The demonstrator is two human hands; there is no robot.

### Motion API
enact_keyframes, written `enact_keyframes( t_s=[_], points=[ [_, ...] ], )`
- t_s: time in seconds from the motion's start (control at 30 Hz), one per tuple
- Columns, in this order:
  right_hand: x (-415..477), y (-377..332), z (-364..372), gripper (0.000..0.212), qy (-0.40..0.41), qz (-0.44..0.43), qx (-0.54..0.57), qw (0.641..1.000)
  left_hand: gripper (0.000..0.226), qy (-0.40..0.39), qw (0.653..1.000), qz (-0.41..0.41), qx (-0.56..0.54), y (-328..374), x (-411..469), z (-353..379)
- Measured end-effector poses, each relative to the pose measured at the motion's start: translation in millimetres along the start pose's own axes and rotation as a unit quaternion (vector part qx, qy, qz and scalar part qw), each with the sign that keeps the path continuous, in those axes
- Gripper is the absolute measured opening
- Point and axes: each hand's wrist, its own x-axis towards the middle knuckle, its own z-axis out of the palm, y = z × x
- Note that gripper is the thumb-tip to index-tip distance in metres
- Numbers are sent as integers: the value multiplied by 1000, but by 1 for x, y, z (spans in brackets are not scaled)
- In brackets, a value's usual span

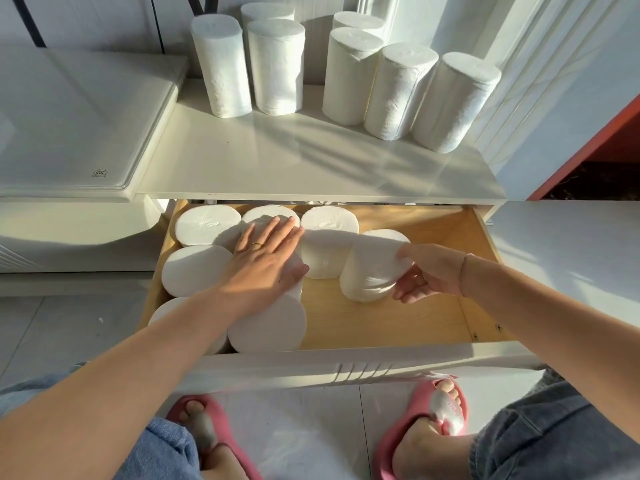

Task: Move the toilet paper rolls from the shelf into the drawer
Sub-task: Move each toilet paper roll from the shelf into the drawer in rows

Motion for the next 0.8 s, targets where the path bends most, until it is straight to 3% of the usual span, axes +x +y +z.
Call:
enact_keyframes(
  t_s=[0.17,0.4,0.6,0.73,0.8],
  points=[
    [-4,7,-3,47,-84,-30,51,995,71,4,1000,-5,5,-2,2,4],
    [-3,12,2,52,-136,-29,69,988,65,1,1000,7,9,-4,3,8],
    [3,13,38,45,-120,-45,138,982,70,3,1000,-9,23,-4,7,11],
    [7,6,57,31,-115,-51,105,986,77,-4,999,-8,32,-5,7,13],
    [9,2,62,38,-93,-46,99,990,80,-2,999,-5,37,-7,8,15]
  ],
)
